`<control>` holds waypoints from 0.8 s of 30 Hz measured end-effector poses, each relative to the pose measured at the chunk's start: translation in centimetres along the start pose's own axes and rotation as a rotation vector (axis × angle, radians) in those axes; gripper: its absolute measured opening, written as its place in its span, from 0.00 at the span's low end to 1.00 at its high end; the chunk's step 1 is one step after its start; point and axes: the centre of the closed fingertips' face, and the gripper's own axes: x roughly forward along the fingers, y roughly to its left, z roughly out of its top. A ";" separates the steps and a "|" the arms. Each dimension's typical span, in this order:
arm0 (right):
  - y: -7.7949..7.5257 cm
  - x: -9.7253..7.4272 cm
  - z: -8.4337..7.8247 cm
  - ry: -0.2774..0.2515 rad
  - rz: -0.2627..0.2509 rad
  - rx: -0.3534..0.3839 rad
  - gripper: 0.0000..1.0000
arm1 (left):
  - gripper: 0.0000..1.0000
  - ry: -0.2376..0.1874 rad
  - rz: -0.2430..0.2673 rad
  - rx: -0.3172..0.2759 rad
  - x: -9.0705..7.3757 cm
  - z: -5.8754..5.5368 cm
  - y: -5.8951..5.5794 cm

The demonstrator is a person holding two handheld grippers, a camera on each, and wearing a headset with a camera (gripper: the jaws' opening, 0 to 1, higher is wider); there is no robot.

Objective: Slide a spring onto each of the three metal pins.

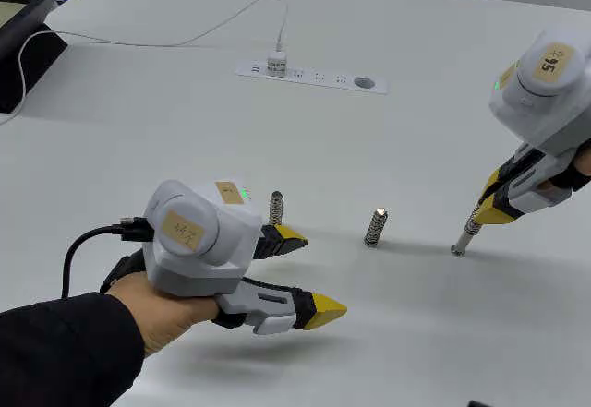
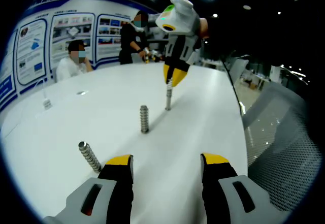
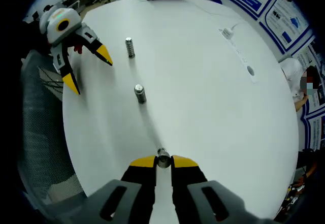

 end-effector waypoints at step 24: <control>0.0 2.7 -0.3 0.005 -0.002 0.037 0.12 | 0.53 0.006 -0.001 0.000 0.1 0.0 0.1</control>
